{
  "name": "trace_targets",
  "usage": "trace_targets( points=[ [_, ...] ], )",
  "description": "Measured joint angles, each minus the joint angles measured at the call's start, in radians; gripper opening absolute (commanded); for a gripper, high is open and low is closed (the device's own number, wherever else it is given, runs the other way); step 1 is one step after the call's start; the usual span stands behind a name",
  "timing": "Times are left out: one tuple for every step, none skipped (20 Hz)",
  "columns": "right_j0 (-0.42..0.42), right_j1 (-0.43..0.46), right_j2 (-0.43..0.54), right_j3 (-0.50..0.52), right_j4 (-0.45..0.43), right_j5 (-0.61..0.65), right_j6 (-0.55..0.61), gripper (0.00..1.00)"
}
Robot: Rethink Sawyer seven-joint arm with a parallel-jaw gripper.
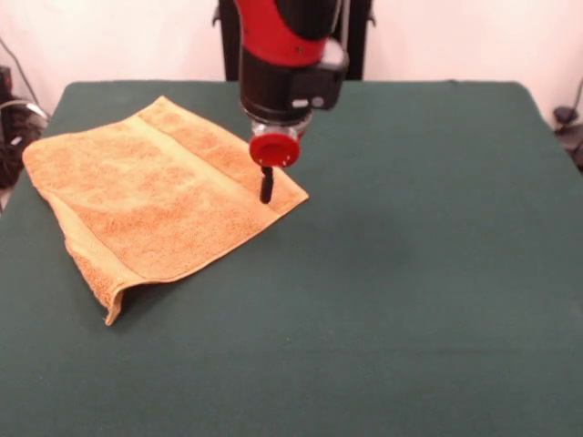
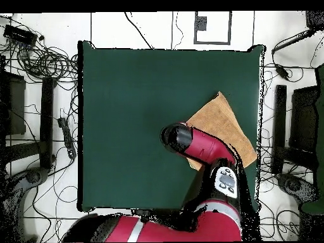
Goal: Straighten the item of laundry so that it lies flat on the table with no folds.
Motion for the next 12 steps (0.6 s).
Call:
trace_targets(
  points=[
    [0.004,0.014,0.000,0.001,0.005,0.000,0.000,1.00],
    [0.007,0.021,0.000,0.001,0.009,0.000,0.000,1.00],
    [0.010,0.027,0.000,0.002,0.012,0.000,0.000,1.00],
    [0.019,0.038,0.000,0.003,0.021,0.000,0.000,1.00],
    [0.026,0.043,0.000,0.003,0.027,0.000,0.000,1.00],
    [0.031,0.046,0.000,0.003,0.033,0.000,0.000,1.00],
    [0.036,0.047,-0.002,0.003,0.037,0.000,0.000,1.00],
    [0.046,0.048,-0.006,0.004,0.048,0.000,0.000,1.00],
    [0.052,0.047,-0.008,0.004,0.054,0.000,0.000,1.00],
    [0.059,0.047,-0.009,0.004,0.063,0.000,0.000,1.00],
    [0.062,0.047,-0.009,0.004,0.067,0.000,0.000,1.00],
    [0.066,0.047,-0.010,0.004,0.071,0.000,0.000,1.00]
  ],
)
